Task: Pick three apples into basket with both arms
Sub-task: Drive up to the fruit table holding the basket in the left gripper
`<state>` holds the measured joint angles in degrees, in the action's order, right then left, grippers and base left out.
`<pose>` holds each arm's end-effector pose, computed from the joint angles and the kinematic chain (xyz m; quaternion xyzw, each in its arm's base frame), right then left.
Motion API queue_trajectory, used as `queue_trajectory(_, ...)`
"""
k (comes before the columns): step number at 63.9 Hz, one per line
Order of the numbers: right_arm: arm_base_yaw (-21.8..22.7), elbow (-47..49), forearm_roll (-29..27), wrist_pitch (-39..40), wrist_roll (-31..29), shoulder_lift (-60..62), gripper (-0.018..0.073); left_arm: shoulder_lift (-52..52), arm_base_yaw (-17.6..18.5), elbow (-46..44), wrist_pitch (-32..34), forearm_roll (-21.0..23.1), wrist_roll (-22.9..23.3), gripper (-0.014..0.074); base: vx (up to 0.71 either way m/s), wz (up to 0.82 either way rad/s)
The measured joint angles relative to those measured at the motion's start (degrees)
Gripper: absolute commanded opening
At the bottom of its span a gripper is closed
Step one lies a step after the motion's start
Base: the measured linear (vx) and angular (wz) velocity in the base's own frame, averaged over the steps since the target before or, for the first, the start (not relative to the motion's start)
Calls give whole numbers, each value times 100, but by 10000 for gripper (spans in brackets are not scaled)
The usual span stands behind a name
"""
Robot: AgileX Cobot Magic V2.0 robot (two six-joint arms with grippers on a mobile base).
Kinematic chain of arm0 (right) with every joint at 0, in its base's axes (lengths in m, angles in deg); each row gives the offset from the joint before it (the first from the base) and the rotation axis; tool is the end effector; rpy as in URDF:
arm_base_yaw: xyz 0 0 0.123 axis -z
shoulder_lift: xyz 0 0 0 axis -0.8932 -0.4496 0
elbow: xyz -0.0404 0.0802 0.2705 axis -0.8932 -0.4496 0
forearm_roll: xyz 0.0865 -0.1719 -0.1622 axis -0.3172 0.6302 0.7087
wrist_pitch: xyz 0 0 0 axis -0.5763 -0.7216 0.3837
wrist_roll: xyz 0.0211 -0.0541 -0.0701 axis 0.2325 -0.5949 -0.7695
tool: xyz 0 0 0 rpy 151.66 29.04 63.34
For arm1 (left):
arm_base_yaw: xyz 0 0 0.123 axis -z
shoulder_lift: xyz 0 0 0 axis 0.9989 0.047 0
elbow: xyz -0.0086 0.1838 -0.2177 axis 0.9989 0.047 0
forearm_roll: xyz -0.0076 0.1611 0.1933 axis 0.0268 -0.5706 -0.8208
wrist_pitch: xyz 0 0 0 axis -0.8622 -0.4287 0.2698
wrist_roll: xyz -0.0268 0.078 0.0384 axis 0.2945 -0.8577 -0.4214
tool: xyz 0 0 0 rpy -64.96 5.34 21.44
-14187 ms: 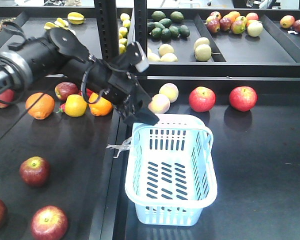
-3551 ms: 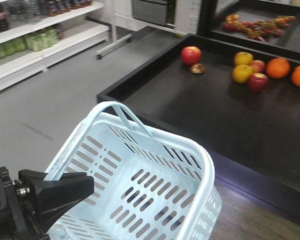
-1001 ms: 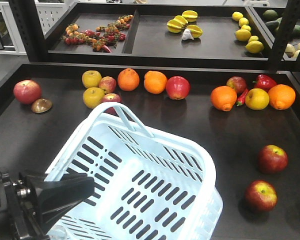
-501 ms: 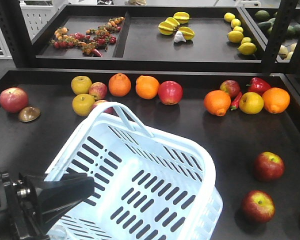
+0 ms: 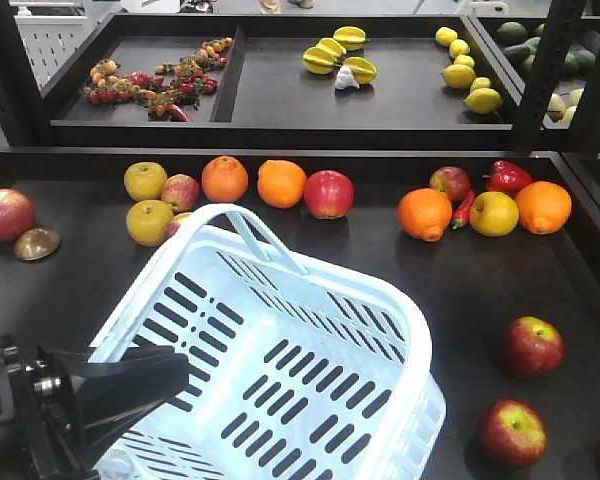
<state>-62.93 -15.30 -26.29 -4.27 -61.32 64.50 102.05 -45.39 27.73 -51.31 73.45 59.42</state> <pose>0.0561 -0.0023 0.1878 0.0717 0.7423 0.0457 0.6647 0.1061 -0.1232 0.3207 0.1883 0.7863 -0.3965 0.4348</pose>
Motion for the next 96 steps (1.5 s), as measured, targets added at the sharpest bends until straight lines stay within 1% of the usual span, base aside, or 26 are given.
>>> queue_trajectory(96,0,0,0,0,0,0,-5,0,0,0,-6,1,11,-6,1,0)
